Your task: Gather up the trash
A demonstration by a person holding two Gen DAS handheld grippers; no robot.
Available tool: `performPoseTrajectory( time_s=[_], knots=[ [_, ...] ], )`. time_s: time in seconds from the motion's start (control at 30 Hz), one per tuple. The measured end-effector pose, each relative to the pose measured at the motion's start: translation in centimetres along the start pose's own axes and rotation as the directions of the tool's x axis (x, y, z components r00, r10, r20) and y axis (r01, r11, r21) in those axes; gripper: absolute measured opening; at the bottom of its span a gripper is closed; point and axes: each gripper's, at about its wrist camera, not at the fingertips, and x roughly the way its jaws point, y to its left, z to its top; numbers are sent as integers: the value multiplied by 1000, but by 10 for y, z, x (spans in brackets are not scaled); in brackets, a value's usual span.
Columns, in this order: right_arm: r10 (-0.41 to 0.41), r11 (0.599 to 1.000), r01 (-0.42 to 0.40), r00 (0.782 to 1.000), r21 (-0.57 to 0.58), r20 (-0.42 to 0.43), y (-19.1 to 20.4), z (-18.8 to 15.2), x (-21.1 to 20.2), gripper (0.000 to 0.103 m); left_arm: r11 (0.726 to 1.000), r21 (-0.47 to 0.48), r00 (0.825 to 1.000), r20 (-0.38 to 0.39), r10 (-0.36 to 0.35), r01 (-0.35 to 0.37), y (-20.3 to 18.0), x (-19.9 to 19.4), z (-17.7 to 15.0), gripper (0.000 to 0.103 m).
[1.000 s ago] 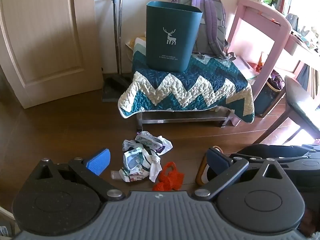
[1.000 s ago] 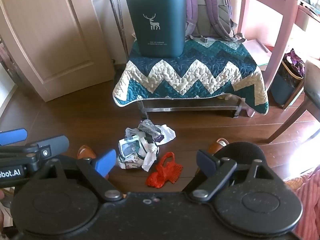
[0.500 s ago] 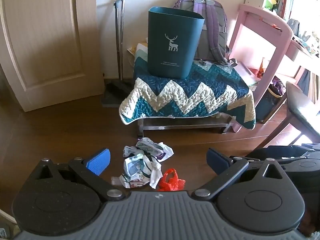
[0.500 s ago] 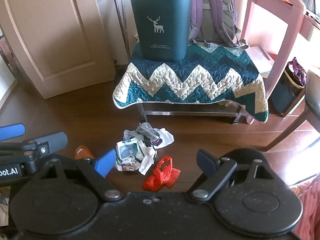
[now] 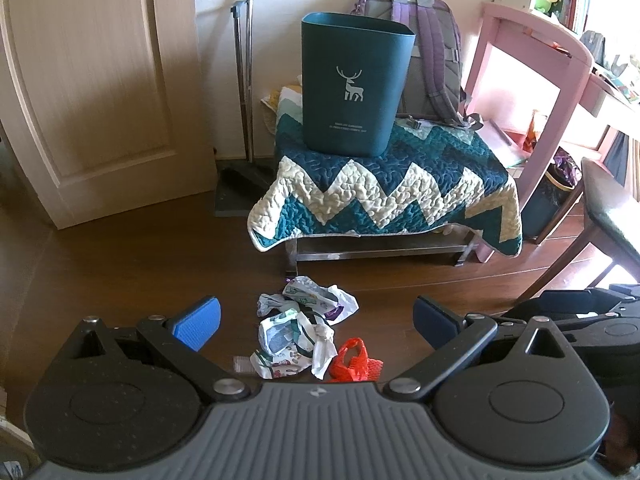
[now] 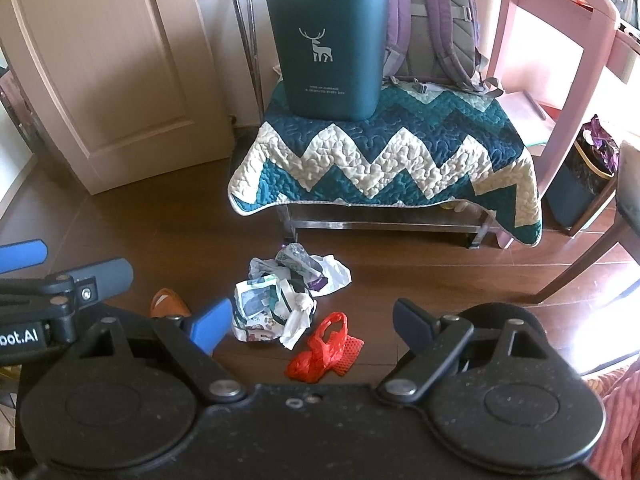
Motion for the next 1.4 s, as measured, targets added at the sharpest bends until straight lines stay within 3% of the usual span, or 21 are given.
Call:
performPoseTrajectory(
  time_s=[1.4],
  knots=[
    [-8, 1000, 7, 999, 16, 43, -1, -2, -15, 88, 1000, -2, 999, 23, 21, -21, 3, -9, -1, 103]
  ],
)
